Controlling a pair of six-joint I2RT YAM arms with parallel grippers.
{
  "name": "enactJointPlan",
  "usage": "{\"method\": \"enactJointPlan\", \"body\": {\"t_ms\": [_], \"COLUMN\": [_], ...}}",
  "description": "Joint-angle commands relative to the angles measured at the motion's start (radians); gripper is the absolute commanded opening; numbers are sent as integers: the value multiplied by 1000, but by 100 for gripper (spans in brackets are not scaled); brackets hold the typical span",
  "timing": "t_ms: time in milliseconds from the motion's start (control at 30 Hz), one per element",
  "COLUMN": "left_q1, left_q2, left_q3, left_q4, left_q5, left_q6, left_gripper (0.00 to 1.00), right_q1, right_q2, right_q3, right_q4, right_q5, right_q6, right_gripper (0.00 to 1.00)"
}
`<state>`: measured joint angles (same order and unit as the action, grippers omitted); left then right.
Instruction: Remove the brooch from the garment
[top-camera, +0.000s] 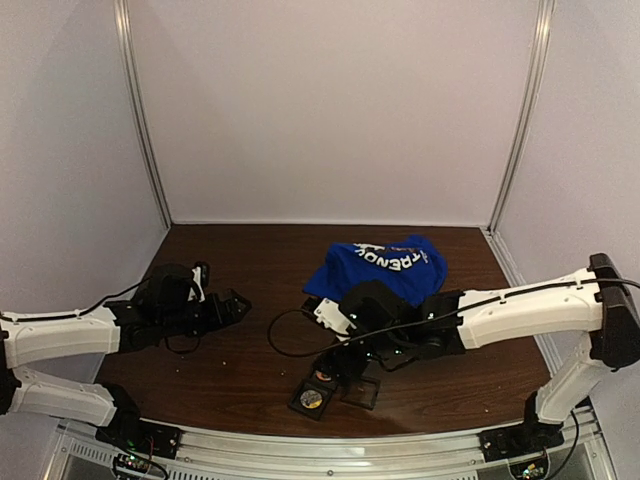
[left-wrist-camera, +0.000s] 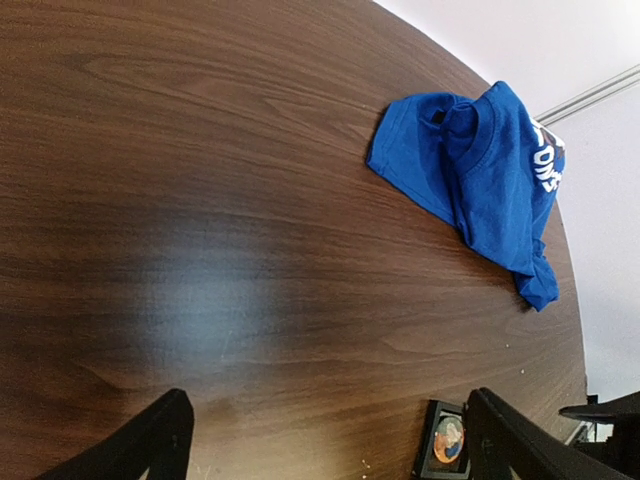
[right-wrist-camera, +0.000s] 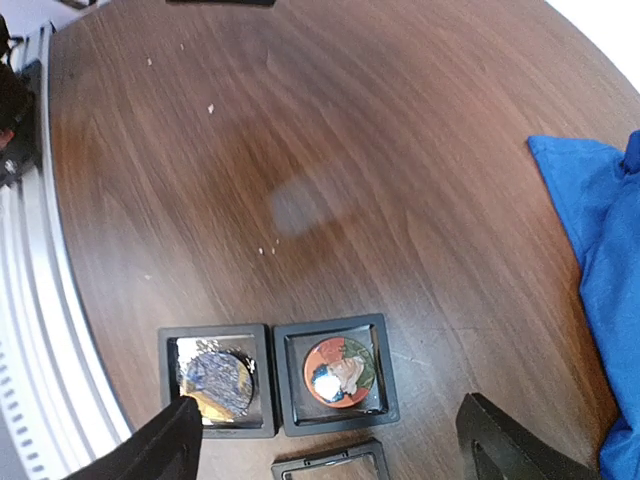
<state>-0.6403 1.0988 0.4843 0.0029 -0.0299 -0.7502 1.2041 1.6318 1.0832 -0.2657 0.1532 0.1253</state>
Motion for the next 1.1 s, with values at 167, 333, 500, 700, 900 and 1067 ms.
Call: {"method": "enactJointPlan", "body": {"t_ms": [167, 333, 500, 700, 900, 1067], "left_q1": [7, 7, 7, 7, 7, 7], "left_q2": [-134, -152, -154, -143, -116, -100], "left_q3": [46, 102, 128, 135, 142, 157], "left_q4": [-91, -144, -156, -148, -128, -126], "left_q5": [-2, 10, 30, 73, 76, 71], "left_q6": [85, 104, 92, 54, 27, 19], "left_gripper": [97, 97, 97, 98, 97, 97], "right_q1": [-241, -422, -534, -595, -613, -620], "right_q2": [-111, -22, 113, 246, 343, 434], "right_q3": [124, 195, 292, 426, 530, 616], "right_q4": [-63, -81, -66, -87, -93, -141], "right_q5": [5, 9, 33, 67, 70, 55], "right_q6": [178, 235, 195, 128, 45, 13], "right_gripper": [100, 100, 100, 86, 78, 62]}}
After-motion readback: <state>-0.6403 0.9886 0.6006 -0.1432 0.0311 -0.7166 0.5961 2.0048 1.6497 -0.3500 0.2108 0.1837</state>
